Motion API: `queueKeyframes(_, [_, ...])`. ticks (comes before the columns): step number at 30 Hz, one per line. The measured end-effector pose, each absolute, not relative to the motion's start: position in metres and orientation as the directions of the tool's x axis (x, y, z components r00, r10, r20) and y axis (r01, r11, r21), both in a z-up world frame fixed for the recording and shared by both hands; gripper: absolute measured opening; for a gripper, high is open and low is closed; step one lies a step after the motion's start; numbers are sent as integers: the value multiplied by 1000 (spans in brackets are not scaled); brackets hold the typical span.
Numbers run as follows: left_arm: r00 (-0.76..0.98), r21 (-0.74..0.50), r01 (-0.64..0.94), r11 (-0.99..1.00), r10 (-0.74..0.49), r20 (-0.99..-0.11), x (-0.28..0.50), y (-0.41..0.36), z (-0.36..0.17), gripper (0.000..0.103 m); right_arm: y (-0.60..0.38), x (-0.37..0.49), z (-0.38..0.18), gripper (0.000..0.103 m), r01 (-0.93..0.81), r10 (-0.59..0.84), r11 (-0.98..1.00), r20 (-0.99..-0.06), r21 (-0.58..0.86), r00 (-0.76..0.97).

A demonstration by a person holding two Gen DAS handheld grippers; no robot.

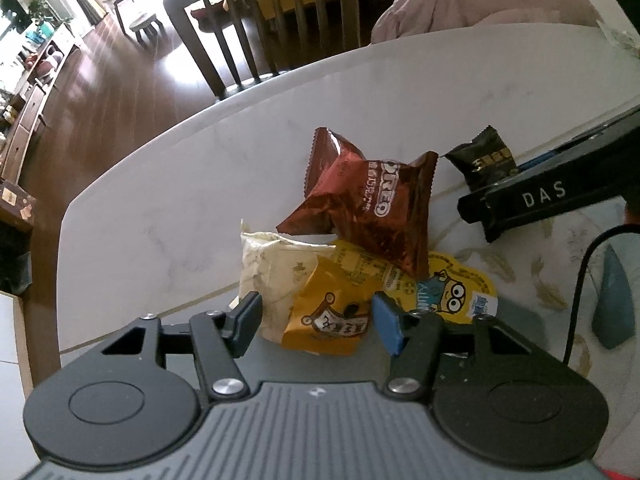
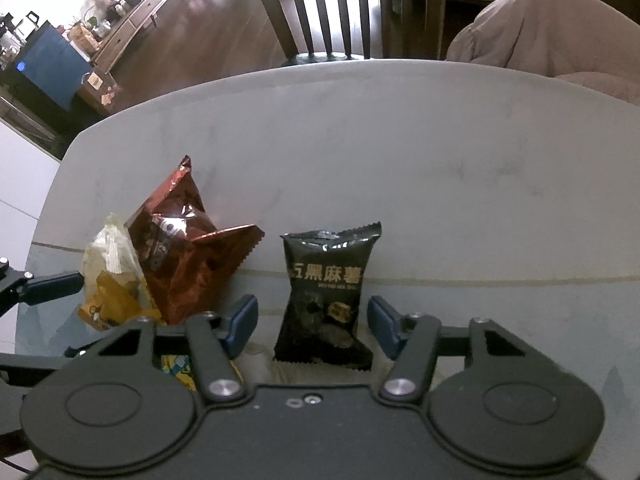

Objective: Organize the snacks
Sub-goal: 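Grasp the black sesame packet with the right tool while the left tool grasps the yellow packet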

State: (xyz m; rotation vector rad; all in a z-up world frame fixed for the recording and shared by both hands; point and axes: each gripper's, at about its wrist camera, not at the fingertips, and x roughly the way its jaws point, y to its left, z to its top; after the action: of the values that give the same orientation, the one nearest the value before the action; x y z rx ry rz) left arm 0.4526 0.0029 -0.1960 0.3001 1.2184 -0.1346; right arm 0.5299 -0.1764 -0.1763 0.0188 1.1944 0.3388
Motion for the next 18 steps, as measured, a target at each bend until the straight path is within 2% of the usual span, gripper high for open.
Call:
queueKeyframes(5, [362, 191, 258, 947, 89, -928, 447, -1, -198, 32, -174, 523, -175, 42, -268, 245, 951, -904, 154, 350])
queueKeyframes(10, [369, 159, 258, 953, 55, -928, 441, 4, -193, 26, -179, 518, -175, 33, -251, 241, 956, -899, 154, 366])
queueKeyframes(18, [361, 120, 221, 968, 33, -932, 432, 11, -182, 19, -190, 506, -169, 31, -238, 259, 954, -897, 180, 359])
